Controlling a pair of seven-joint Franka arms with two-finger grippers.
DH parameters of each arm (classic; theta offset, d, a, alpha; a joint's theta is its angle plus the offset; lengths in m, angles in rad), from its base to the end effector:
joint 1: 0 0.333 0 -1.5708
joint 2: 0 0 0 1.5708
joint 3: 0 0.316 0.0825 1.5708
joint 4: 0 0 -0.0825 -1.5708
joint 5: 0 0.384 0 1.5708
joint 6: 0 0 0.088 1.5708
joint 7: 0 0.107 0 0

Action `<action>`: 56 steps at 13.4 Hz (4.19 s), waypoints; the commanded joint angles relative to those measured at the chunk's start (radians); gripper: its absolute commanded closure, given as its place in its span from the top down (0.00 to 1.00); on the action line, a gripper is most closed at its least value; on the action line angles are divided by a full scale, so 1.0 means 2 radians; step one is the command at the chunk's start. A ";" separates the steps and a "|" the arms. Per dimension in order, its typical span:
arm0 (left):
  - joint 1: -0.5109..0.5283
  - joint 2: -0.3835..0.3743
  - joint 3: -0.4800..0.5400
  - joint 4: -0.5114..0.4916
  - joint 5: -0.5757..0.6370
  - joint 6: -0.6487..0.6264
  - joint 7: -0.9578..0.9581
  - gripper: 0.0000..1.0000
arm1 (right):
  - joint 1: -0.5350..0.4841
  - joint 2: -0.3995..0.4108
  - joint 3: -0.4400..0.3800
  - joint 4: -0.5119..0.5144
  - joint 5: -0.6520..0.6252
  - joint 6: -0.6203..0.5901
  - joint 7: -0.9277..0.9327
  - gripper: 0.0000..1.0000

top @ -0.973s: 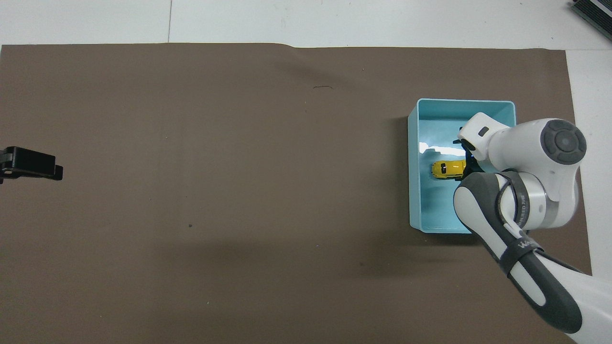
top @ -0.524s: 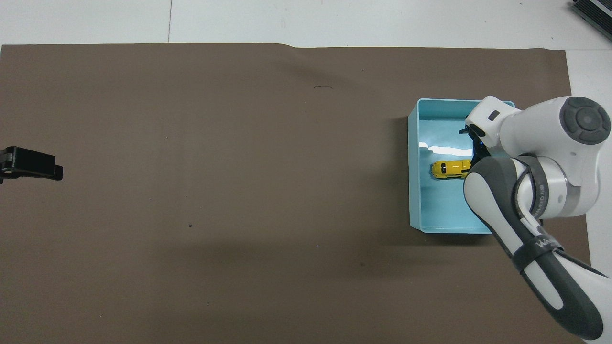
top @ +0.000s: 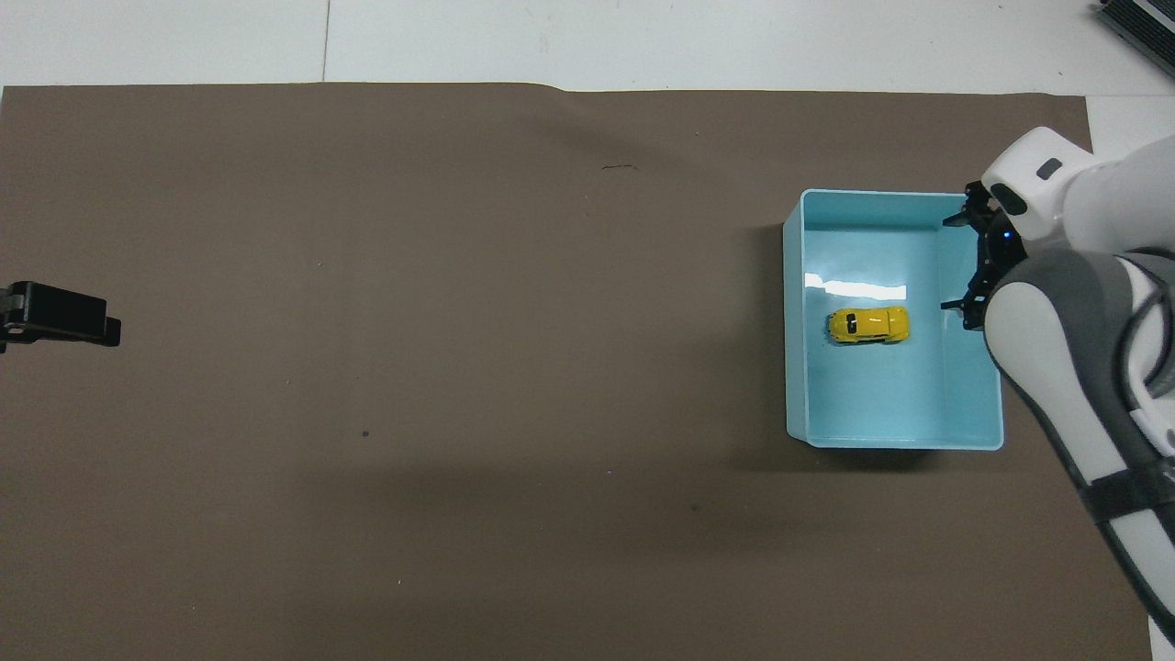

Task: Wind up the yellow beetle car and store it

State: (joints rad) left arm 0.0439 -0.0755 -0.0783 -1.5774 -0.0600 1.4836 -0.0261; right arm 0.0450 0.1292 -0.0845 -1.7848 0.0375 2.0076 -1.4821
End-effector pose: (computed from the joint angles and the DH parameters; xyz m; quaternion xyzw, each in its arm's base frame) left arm 0.5213 -0.0266 0.6545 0.9996 -0.0063 -0.0101 0.0267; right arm 0.6091 -0.0197 0.4862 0.7544 0.6547 0.0423 0.0238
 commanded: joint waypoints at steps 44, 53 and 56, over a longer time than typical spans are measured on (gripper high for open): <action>0.005 -0.004 -0.003 -0.002 0.005 -0.006 0.003 1.00 | -0.016 -0.082 0.036 0.102 0.001 -0.195 0.743 1.00; 0.004 -0.004 -0.003 -0.002 0.005 -0.006 0.003 1.00 | 0.005 -0.082 0.032 0.102 0.000 -0.195 0.749 1.00; 0.005 -0.004 -0.003 -0.002 0.005 -0.006 0.003 1.00 | 0.003 -0.082 0.032 0.104 0.001 -0.193 0.749 1.00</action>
State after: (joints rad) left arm 0.0440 -0.0755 -0.0782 -1.5774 -0.0600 1.4836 -0.0261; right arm 0.0475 -0.0310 -0.0148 -1.5846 0.0376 1.6284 -0.0033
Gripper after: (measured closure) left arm 0.000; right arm 0.000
